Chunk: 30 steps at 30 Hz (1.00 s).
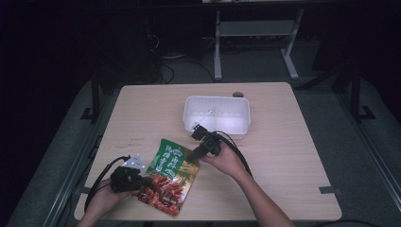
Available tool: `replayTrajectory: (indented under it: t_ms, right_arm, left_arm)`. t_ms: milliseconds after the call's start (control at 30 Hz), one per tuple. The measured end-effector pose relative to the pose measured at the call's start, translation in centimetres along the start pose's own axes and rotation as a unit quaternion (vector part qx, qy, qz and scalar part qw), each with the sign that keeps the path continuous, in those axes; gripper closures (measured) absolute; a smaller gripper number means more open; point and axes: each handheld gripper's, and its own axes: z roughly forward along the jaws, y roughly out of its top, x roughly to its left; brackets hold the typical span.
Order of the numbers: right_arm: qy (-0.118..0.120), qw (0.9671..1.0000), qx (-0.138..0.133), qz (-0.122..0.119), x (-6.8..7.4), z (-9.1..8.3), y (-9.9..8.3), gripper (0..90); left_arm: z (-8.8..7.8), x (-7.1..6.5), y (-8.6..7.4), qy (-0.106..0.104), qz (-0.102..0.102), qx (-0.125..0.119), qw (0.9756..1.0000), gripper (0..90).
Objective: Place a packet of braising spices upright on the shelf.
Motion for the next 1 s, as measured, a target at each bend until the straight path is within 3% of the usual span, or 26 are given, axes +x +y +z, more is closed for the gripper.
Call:
replayTrajectory:
  t_ms: [267,400,667,800,1000]
  right_arm:
    - [0.006,0.9994,0.035,-0.004,-0.2,1.9,0.8,64.5]
    - [-0.002,0.9986,0.052,0.014,-1.1,3.0,0.9,68.2]
    - [0.013,0.9981,0.05,0.035,-2.0,3.6,0.7,75.6]
    - [0.018,0.998,0.051,0.032,-2.1,3.6,0.6,89.0]
    - [0.028,0.9982,0.043,0.031,-1.9,3.1,0.5,89.6]
  left_arm:
    - [0.0,0.0,0.0,0.0,-0.001,-0.001,1.0,90.0]
    - [0.0,0.0,0.0,0.0,-0.001,0.0,1.0,90.0]
    - [0.0,0.1,0.0,0.004,-0.005,-0.005,1.0,87.8]
    - [-0.2,0.2,-0.1,0.012,-0.012,-0.008,0.9998,82.8]
    - [-0.7,0.5,-0.2,0.022,-0.019,-0.021,0.9994,78.1]
